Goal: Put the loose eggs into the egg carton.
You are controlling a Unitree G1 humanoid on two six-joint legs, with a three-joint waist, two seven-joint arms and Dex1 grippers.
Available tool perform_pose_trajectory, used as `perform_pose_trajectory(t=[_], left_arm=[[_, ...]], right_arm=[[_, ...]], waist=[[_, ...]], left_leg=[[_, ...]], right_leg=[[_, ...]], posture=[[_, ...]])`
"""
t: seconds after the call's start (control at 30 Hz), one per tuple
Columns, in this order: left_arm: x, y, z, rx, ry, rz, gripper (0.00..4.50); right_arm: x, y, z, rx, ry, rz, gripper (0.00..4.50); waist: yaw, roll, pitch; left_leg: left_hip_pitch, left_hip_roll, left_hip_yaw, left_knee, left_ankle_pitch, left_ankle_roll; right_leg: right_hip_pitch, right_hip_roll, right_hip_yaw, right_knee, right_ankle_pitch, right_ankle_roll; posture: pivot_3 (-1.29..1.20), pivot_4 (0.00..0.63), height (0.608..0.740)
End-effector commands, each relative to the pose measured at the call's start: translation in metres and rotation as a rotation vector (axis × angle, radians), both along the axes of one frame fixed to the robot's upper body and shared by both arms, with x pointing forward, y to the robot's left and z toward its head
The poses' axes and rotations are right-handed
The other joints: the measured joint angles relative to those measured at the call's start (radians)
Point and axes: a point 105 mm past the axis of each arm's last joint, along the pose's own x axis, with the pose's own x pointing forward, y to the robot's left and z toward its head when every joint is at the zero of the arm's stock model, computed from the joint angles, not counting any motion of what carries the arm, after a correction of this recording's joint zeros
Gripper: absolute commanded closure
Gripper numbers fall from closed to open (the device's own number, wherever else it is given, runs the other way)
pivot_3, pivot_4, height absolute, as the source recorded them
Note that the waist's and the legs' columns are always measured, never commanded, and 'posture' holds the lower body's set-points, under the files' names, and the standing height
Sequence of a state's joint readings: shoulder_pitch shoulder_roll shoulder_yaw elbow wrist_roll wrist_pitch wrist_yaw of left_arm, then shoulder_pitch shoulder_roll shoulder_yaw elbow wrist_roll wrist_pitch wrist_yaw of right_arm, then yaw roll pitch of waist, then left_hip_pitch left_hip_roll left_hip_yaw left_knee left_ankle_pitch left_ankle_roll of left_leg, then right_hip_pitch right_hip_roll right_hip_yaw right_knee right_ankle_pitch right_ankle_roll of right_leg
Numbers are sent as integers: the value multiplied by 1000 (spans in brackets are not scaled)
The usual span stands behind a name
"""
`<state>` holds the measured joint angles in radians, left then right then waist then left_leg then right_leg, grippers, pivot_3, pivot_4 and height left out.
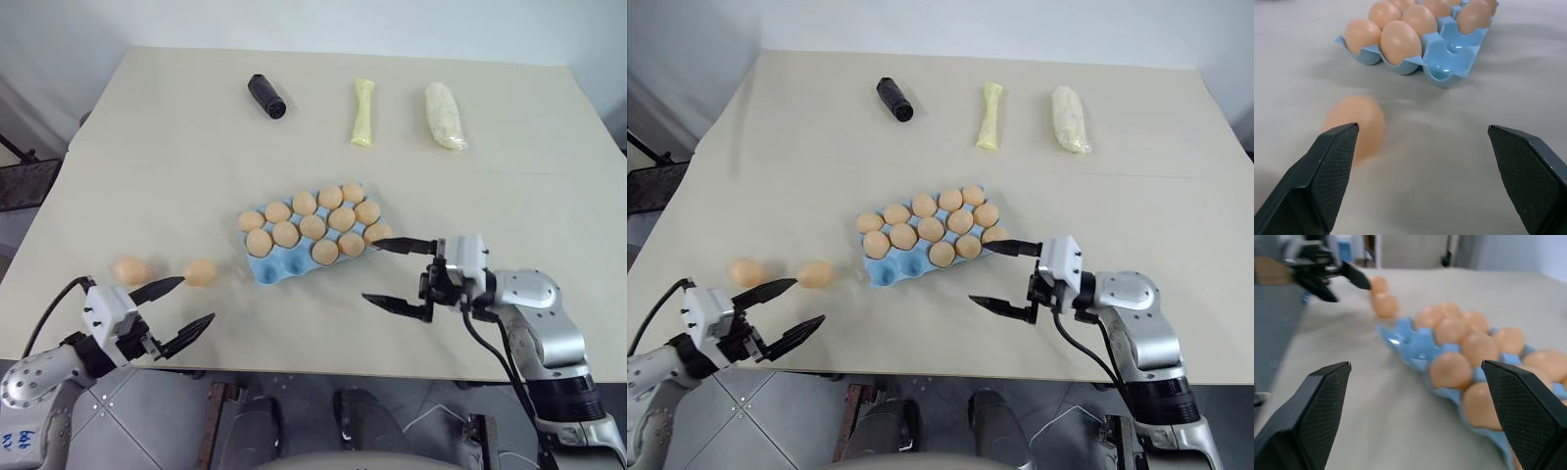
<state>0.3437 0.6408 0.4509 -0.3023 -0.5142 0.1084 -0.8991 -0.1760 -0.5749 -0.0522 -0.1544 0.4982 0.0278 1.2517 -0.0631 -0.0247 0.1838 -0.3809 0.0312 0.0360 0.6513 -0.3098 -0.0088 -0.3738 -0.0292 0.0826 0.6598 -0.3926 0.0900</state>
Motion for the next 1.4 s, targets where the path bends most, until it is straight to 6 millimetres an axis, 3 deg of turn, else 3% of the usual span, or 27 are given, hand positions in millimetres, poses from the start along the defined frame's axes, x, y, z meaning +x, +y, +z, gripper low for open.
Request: perform_pose_trajectory(t=[0.03,0.17,0.27,0.53,0.73,0.83,0.93,1.07,1.17,1.3,1.4], left_arm=[[-6,17,8,12,-23,58,0],[-1,26,2,34,-16,106,0],[7,23,-1,17,-13,113,0],[55,2,-10,9,-34,110,0],[77,5,-26,27,-21,159,0],[79,-4,-32,13,7,122,0],[78,-11,-32,-6,-2,91,564],[78,-15,-32,-16,-7,82,1813],[78,-26,-18,-64,-71,34,2629],[74,-41,2,-109,-139,-56,2629],[75,-69,16,-90,-178,-179,2629]], right_arm=[[-8,-10,5,-8,-50,12,15],[-8,-11,-1,-10,-46,2,15],[-9,-10,-5,-8,-37,5,15],[-13,-6,-15,-22,-18,1,15],[-16,-2,-19,-13,-6,-12,15],[-16,-2,-20,-6,-3,-28,15],[-15,-2,-21,-2,-4,-42,0],[-15,-1,-23,2,-1,-54,0],[-17,-1,-25,5,6,-64,0],[-18,-2,-27,3,11,-72,0],[-18,-4,-28,-1,10,-84,0]], waist=[[1,-1,0],[1,-1,1],[4,-2,1],[11,-2,1],[6,-2,1],[9,-2,1],[9,-2,1],[9,-2,1],[10,-2,1],[11,-3,2],[12,-3,2]], left_leg=[[1,0,0,0,0,0],[15,0,0,-2,0,0],[15,0,0,-2,0,0],[12,-1,-2,-2,0,0],[12,0,-1,-2,0,0],[12,0,-2,-1,0,0],[12,-1,-2,1,0,0],[13,-1,-2,0,0,0],[13,-1,-2,0,0,0],[11,-1,-2,1,0,0],[12,-1,-2,0,0,0]], right_leg=[[1,0,0,0,0,0],[15,0,0,-3,0,0],[15,-1,0,-3,0,-1],[13,-2,-4,-4,0,0],[12,-1,-4,-2,0,0],[12,-2,-4,-1,0,0],[13,-2,-4,-1,0,0],[14,-2,-4,0,0,0],[14,-2,-4,0,0,0],[13,-2,-5,-1,0,0],[13,-2,-5,-1,0,0]], posture=[[0,150,740],[0,150,740],[0,150,740],[0,150,740],[0,150,740],[0,150,740],[0,150,740],[0,150,740],[0,150,740],[0,150,740],[0,150,740]])
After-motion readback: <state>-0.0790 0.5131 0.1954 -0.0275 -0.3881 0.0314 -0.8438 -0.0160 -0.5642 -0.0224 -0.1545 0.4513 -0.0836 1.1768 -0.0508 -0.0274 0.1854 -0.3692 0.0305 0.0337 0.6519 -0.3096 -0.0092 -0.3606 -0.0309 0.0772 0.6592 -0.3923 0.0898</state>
